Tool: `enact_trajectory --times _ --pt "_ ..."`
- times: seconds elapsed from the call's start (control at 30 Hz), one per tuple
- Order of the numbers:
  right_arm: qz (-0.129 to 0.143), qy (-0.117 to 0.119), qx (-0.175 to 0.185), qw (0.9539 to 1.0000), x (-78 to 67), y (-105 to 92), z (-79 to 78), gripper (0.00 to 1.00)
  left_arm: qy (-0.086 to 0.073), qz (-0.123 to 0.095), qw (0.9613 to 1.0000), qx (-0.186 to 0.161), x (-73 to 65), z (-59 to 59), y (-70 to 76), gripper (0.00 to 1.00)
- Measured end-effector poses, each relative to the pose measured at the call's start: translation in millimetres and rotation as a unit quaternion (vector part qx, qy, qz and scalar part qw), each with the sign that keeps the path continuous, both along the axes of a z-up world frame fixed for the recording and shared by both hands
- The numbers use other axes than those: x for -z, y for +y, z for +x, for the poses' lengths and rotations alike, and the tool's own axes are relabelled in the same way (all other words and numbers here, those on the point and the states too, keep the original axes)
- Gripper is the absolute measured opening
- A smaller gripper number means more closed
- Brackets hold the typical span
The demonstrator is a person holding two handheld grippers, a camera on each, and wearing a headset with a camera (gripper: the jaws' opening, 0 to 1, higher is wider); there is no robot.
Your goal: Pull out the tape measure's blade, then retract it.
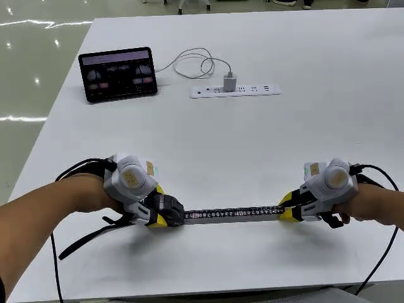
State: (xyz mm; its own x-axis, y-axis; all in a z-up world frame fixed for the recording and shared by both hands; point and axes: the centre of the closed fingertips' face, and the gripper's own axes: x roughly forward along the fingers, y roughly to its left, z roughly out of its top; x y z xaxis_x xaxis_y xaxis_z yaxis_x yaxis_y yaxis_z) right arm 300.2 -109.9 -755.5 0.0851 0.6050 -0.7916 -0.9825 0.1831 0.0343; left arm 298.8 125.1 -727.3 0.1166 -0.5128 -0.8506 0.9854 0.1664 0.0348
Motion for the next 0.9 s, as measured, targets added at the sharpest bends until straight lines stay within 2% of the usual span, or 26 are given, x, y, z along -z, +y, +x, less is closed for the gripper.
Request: enact_trajectory --times 0.9 --pt "0.0 0.001 0.007 1.0 1.8 -12.4 4.3 0.1 0.0 0.0 1.0 -0.002 0.6 -0.2 0.2 0.33"
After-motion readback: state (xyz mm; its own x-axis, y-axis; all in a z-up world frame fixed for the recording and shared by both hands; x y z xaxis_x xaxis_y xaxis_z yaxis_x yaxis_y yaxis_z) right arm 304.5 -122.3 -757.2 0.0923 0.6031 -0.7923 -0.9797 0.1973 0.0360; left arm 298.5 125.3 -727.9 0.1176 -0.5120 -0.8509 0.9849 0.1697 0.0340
